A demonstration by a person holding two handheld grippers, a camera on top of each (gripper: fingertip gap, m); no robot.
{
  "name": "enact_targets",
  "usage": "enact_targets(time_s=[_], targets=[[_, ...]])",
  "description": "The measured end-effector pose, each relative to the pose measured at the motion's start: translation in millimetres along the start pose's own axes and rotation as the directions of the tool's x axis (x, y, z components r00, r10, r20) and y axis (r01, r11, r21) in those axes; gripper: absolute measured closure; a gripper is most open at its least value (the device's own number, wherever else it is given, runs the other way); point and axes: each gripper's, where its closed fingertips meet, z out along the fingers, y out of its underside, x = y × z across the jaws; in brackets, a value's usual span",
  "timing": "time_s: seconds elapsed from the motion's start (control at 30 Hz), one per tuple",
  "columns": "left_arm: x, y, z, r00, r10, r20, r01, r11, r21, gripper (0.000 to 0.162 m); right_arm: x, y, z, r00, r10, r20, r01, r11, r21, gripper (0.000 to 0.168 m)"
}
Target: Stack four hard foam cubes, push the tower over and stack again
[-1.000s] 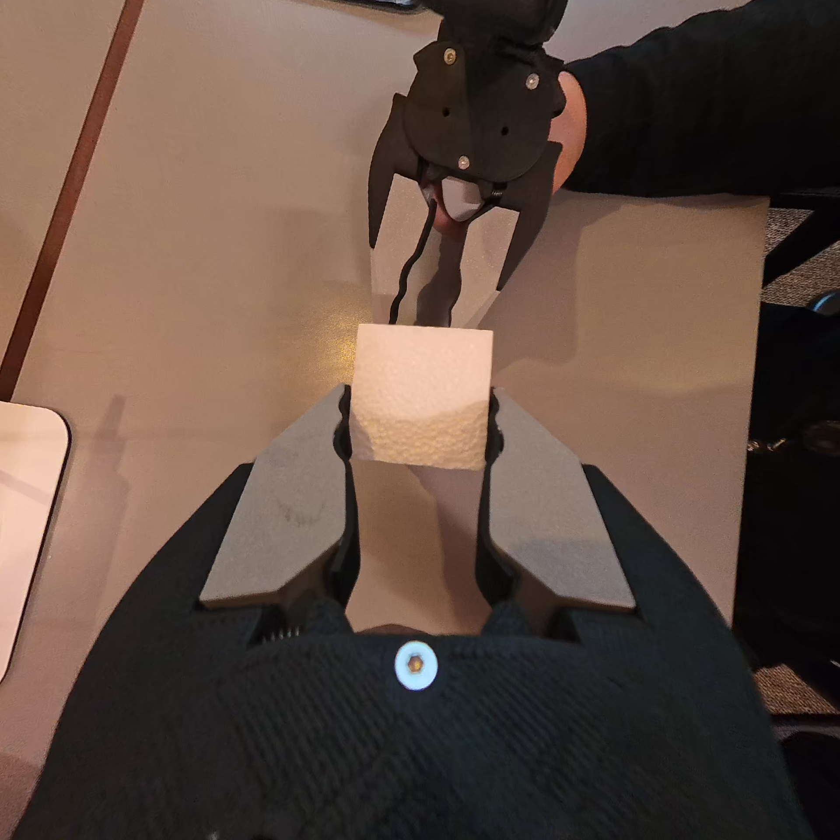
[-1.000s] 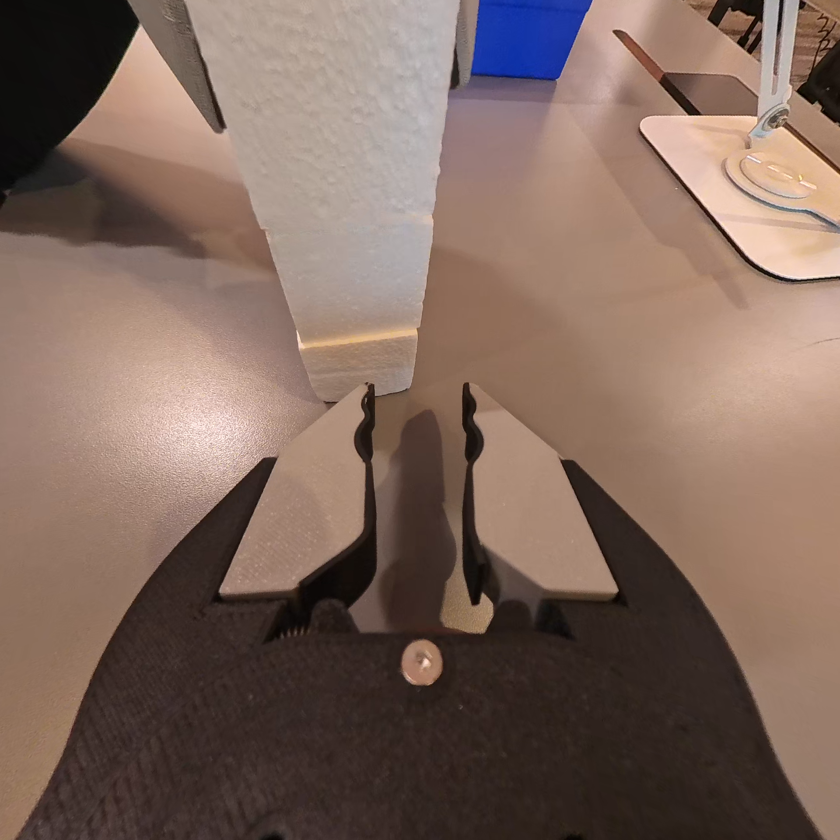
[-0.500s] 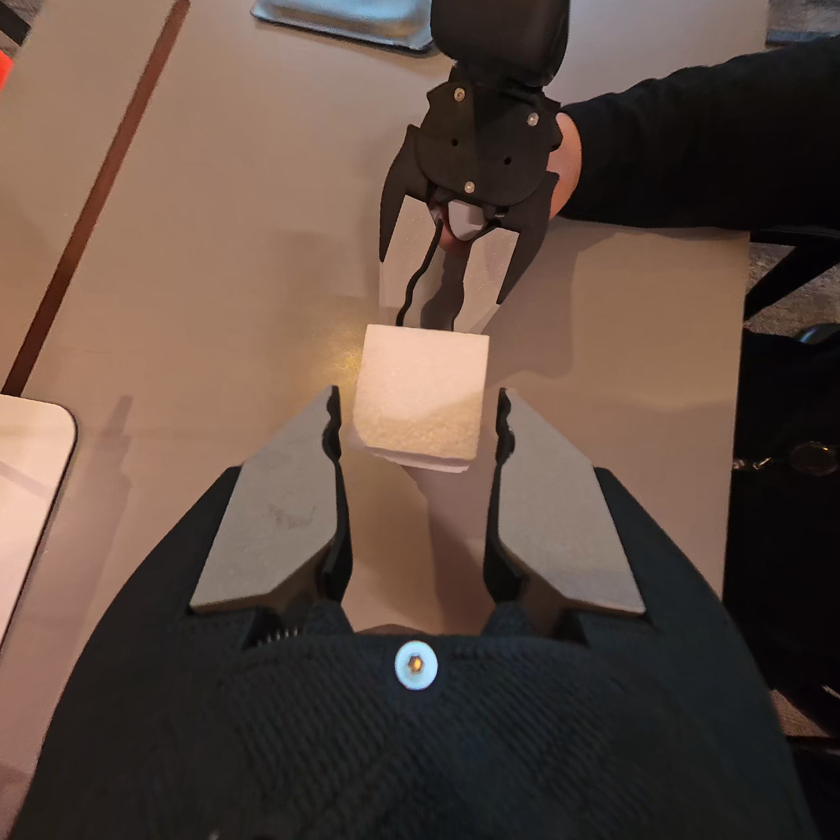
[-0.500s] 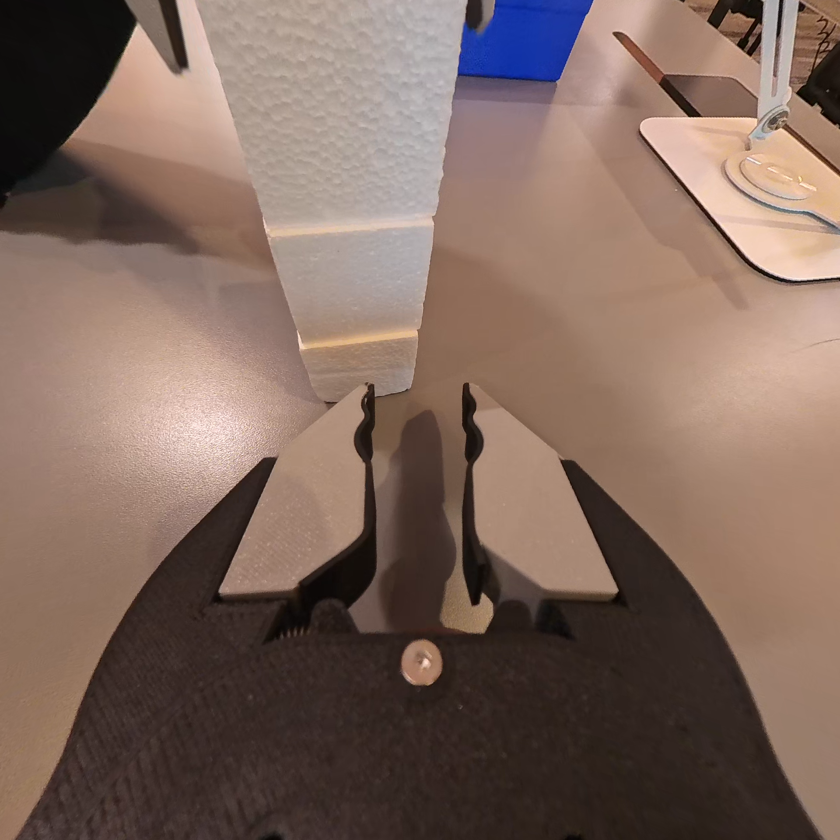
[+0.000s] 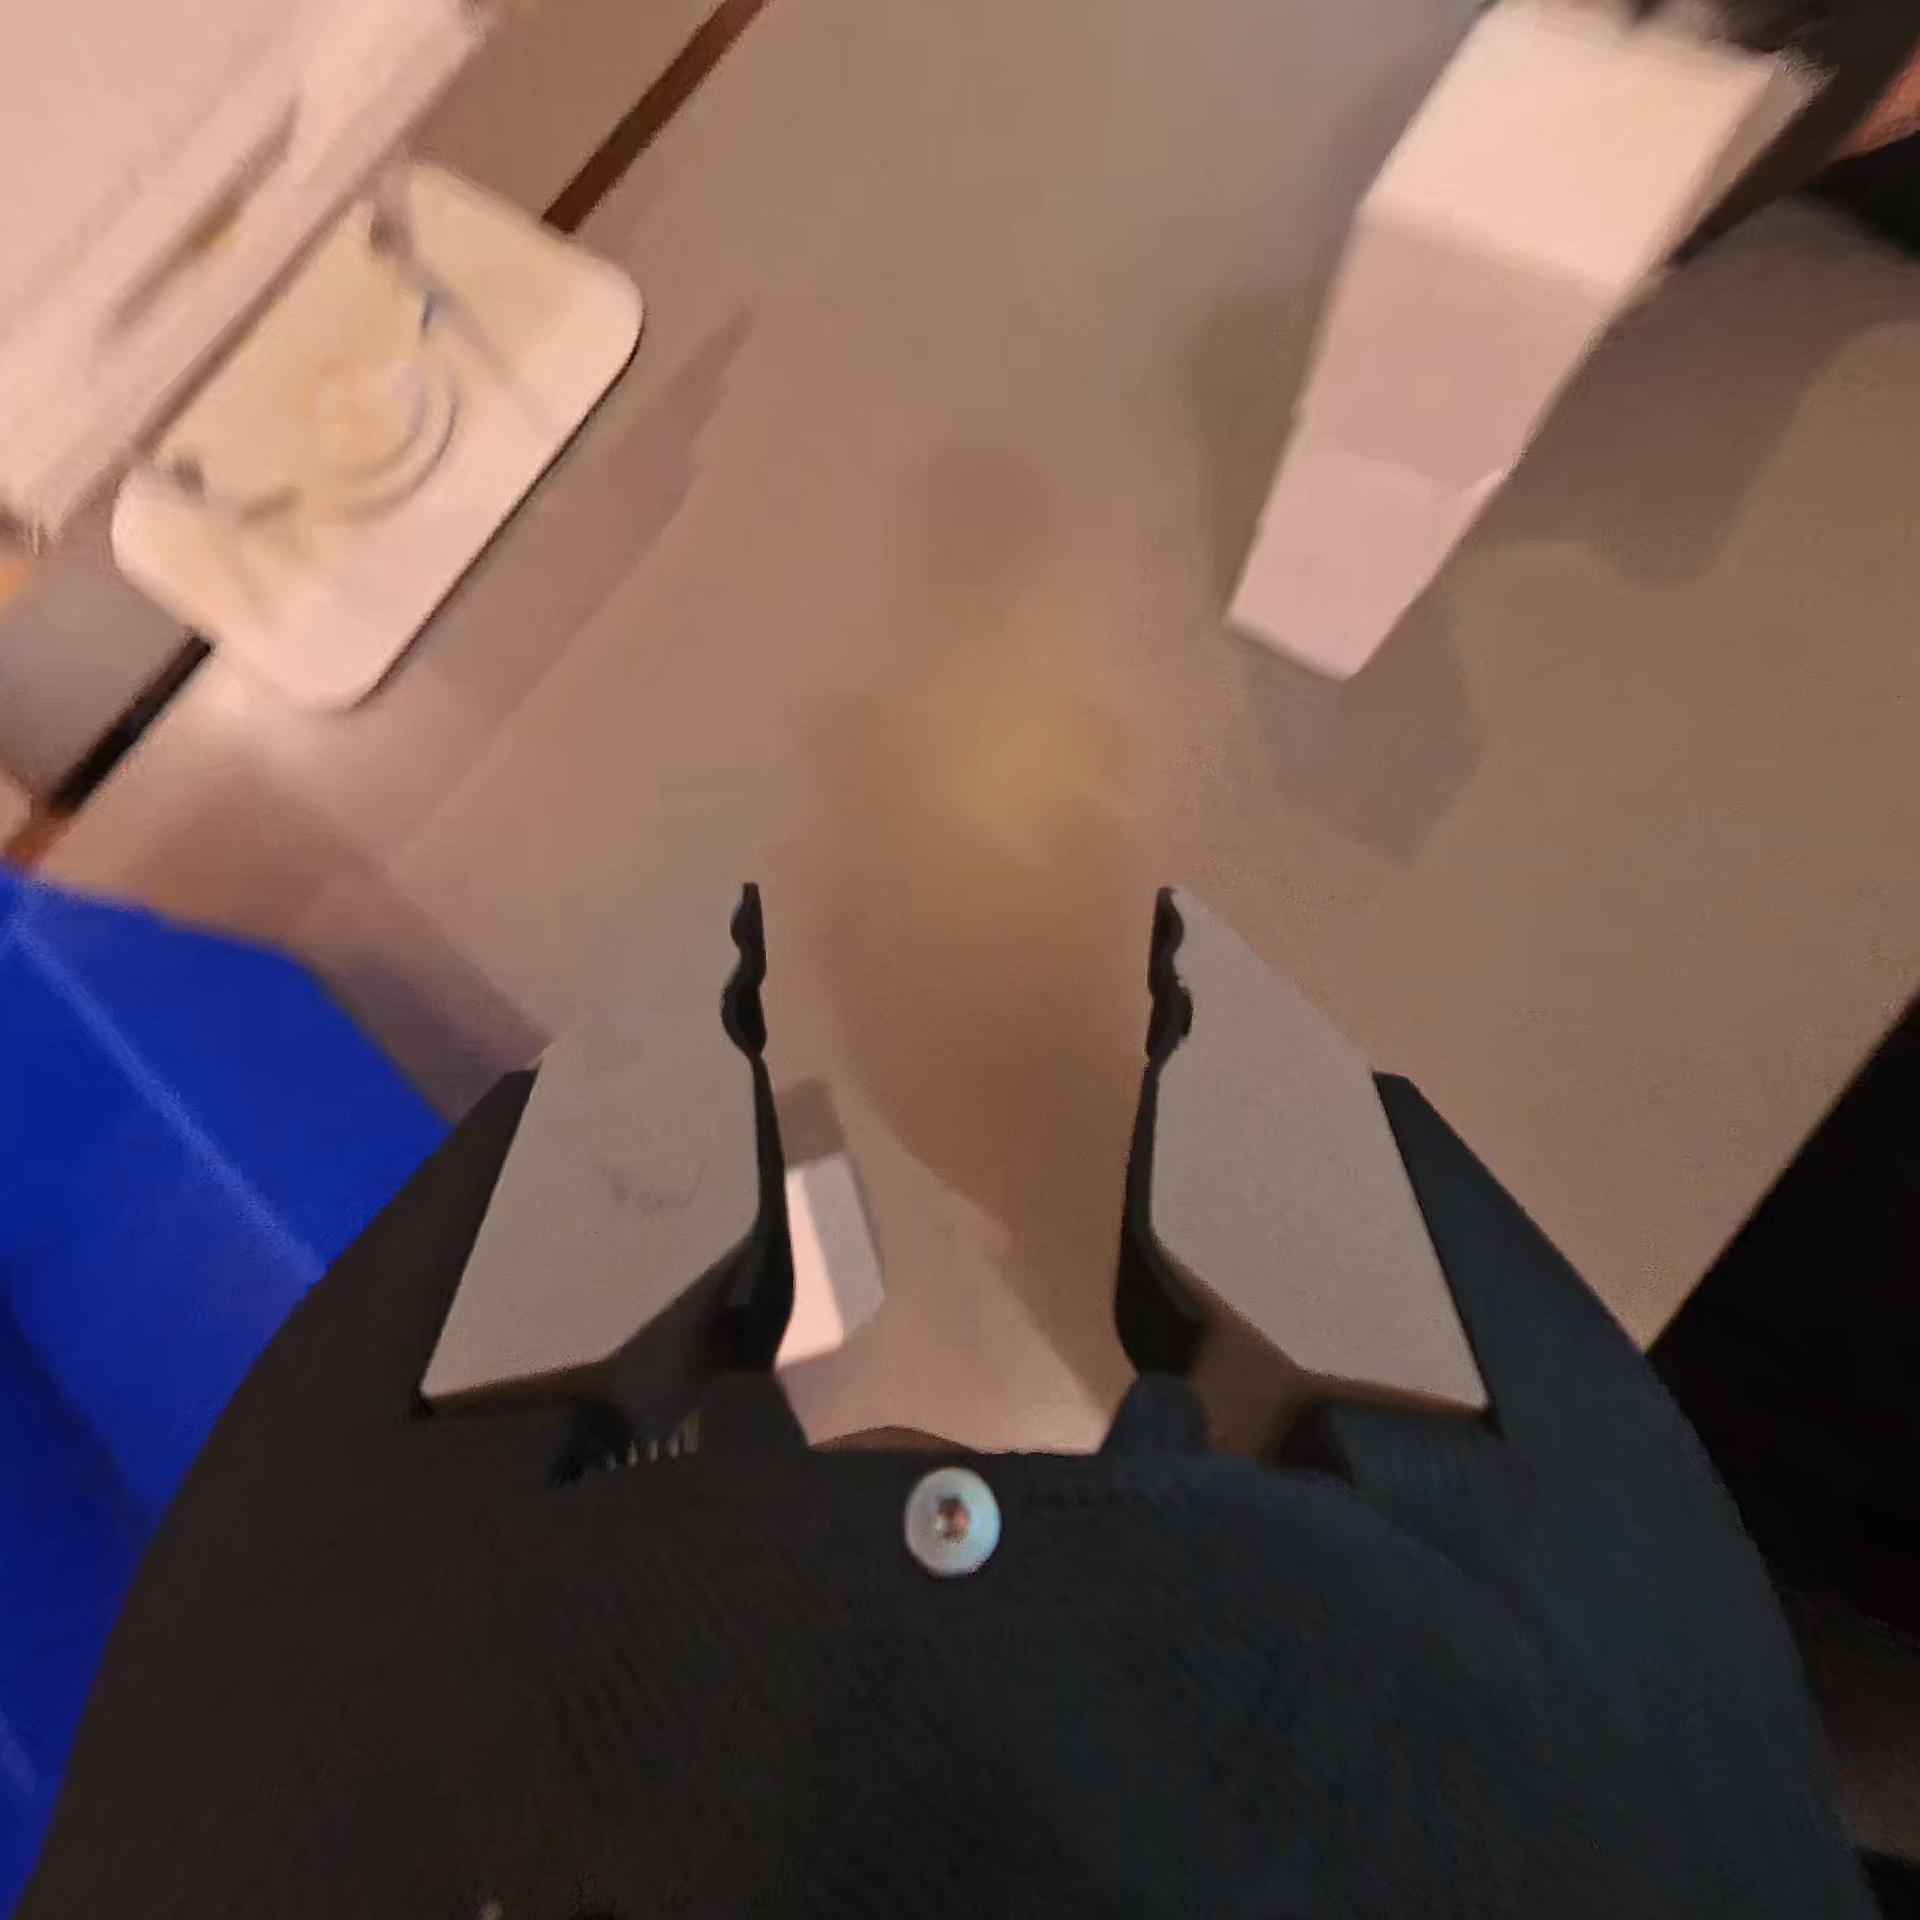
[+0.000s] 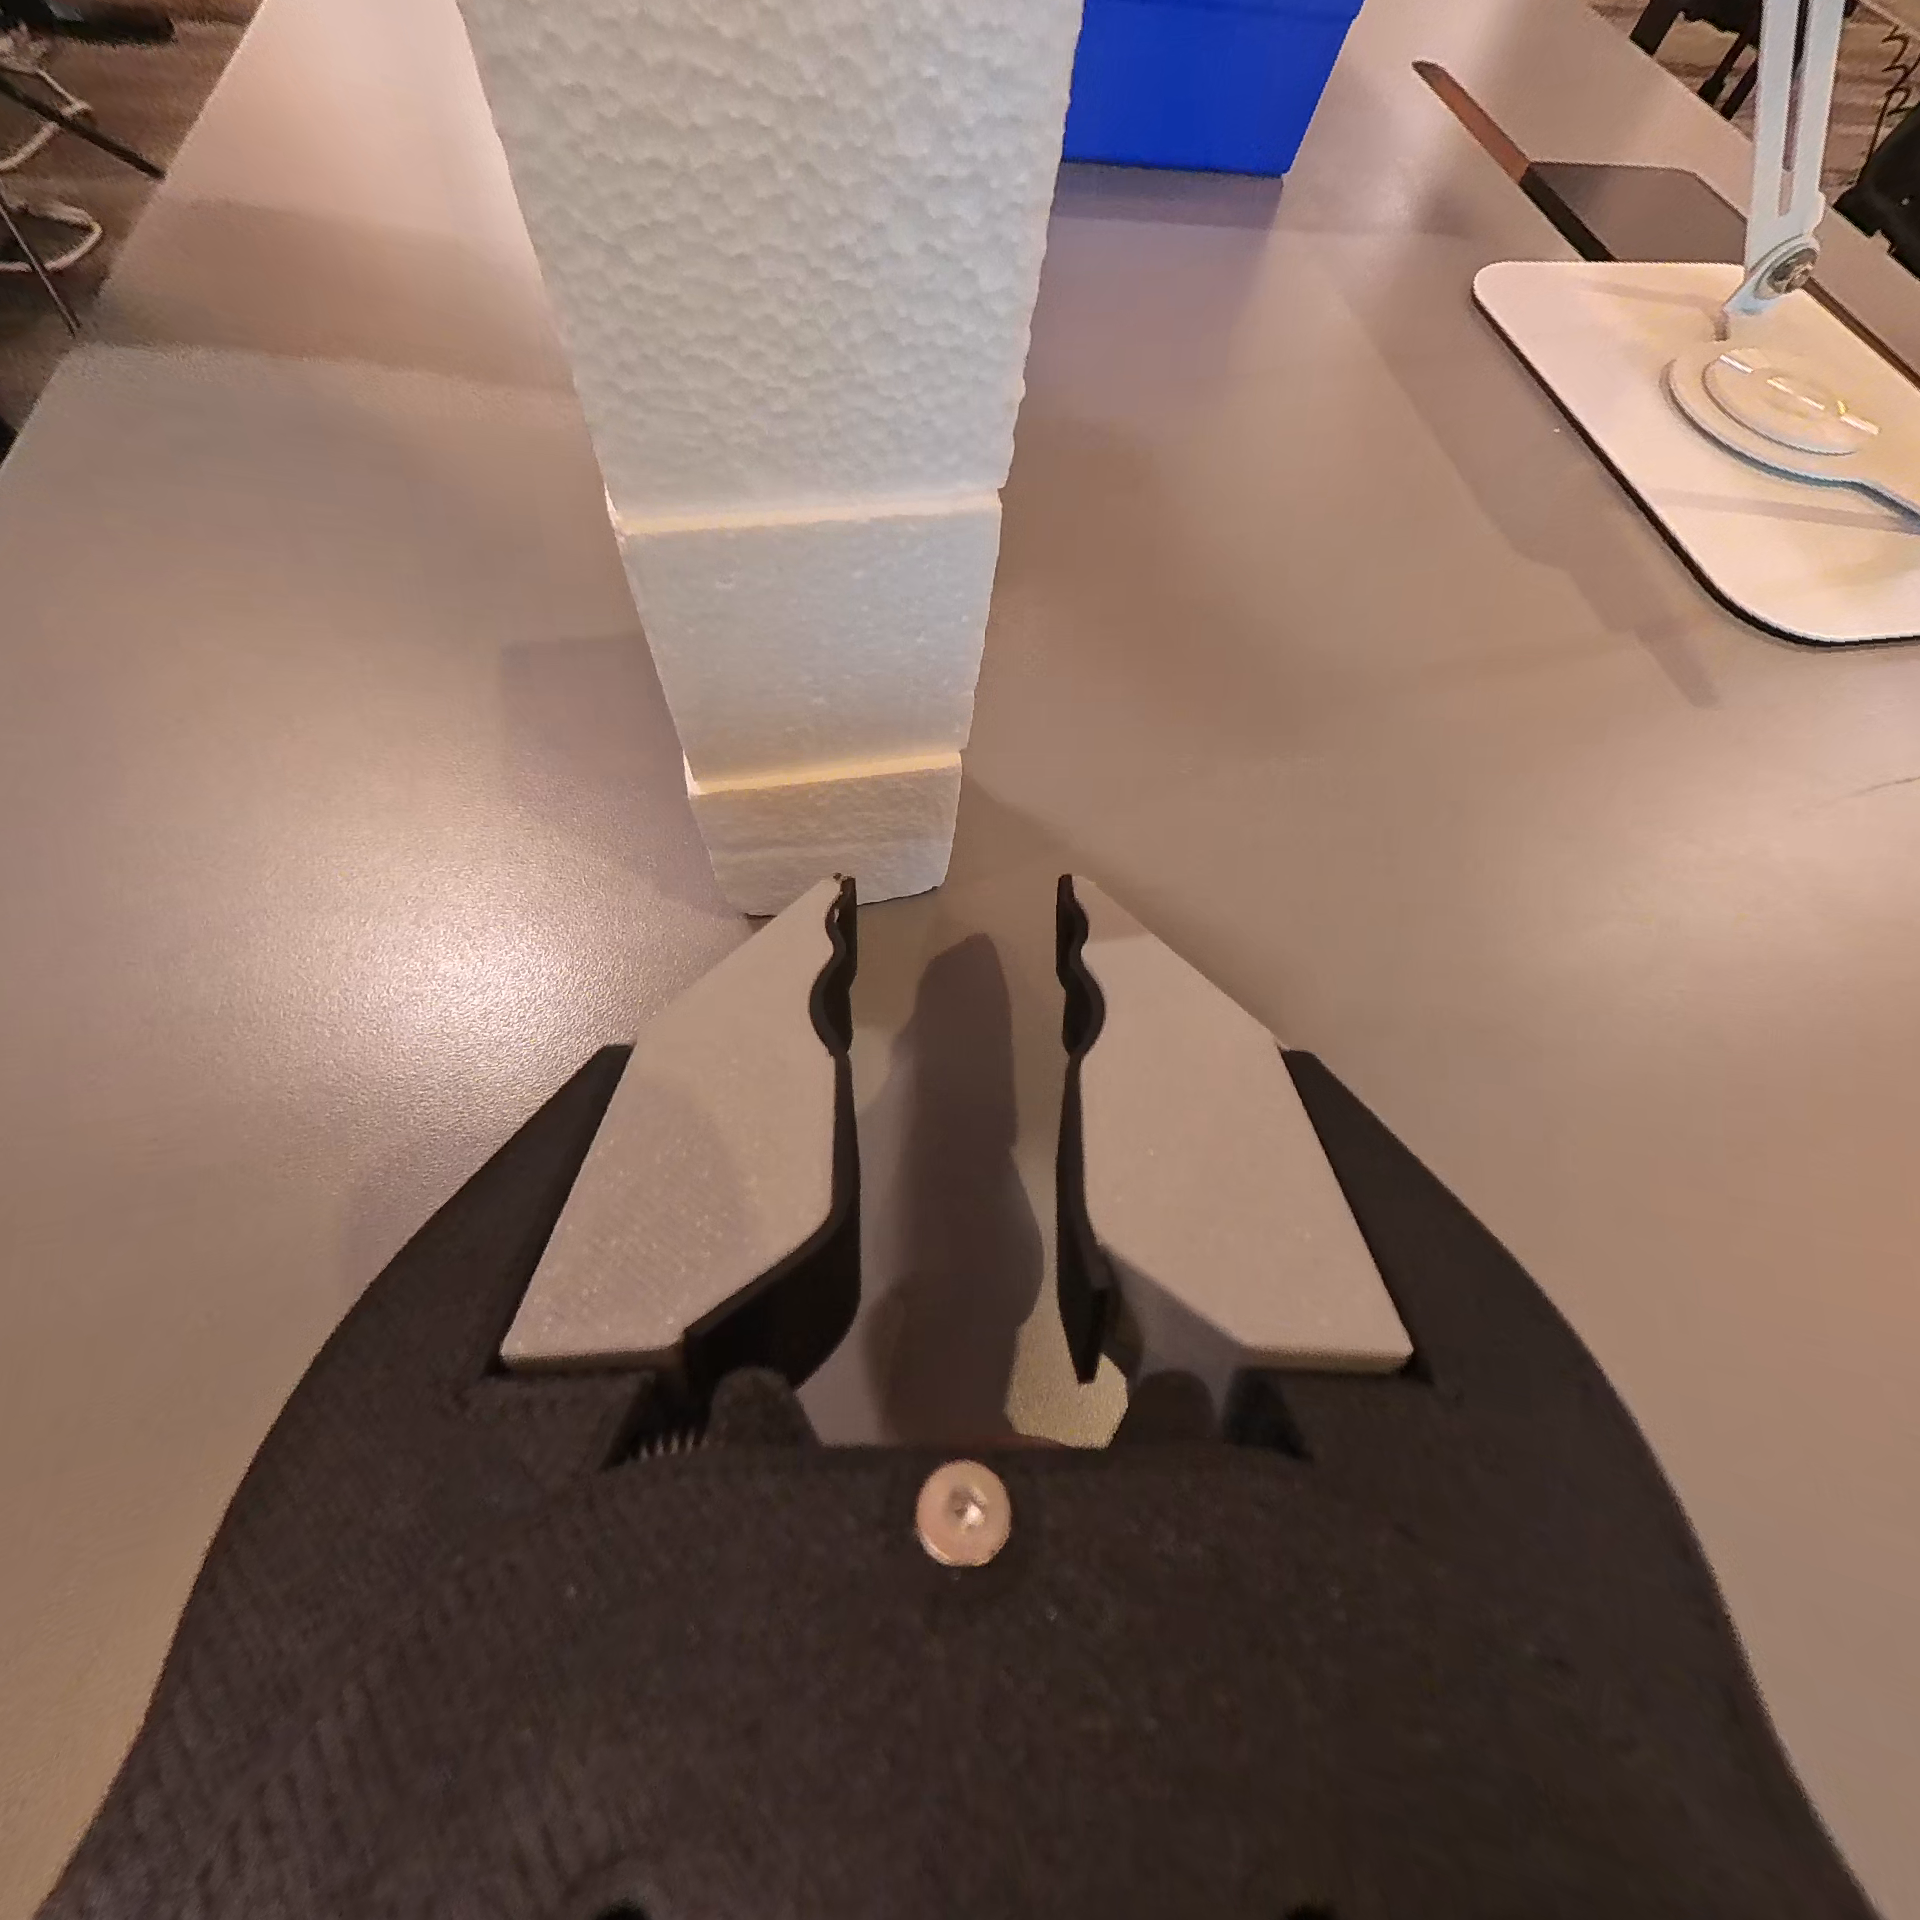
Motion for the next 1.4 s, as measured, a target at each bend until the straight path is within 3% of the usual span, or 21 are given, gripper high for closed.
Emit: enact_targets(time_s=[0.17, 0.33, 0.4, 0.57, 0.73, 0.93, 1.13, 1.27, 1.4], targets=[[-52, 75, 8, 0.973, -0.149, 0.174, 0.178, 0.971, -0.162, 0.088, 1, -1, -1, 1.0, -0.004, -0.014, 0.004, 1.0, 0.007, 0.133], [-75, 120, 18, 0.947, -0.186, 0.263, 0.256, 0.93, -0.263, 0.088, 1, -1, -1, 1.0, -0.003, -0.014, 0.003, 1.0, 0.01, 0.133], [-78, 132, 24, 0.946, -0.181, 0.269, 0.262, 0.916, -0.304, 0.096, 1, -1, -1, 1.0, -0.001, -0.013, 0.001, 1.0, 0.011, 0.133], [-79, 149, 38, 0.945, -0.196, 0.263, 0.286, 0.884, -0.369, 0.091, 1, -2, -2, 1.0, 0.002, -0.009, -0.002, 1.0, 0.016, 0.133], [-64, 161, 43, 0.962, -0.132, 0.239, 0.239, 0.829, -0.505, 0.099, 1, -2, -1, 1.0, 0.002, -0.006, -0.002, 1.0, 0.015, 0.133], [-45, 113, 45, 0.981, -0.069, 0.183, 0.14, 0.901, -0.41, 0.099, 1, -2, -1, 1.0, -0.002, -0.01, 0.002, 1.0, 0.014, 0.133], [-13, 1, 33, 0.996, 0.053, 0.071, -0.042, 0.988, -0.147, 0.1, 1, -2, -2, 1.0, 0.0, -0.01, 0.0, 1.0, 0.019, 0.133], [30, -75, 22, 0.982, 0.174, -0.073, -0.172, 0.984, 0.037, 0.1, 0, -2, -1, 1.0, -0.001, -0.008, 0.001, 1.0, 0.014, 0.133], [65, -122, 21, 0.95, 0.279, -0.138, -0.268, 0.959, 0.091, 0.1, 0, -2, -1, 1.0, -0.002, -0.003, 0.002, 1.0, 0.013, 0.133]])
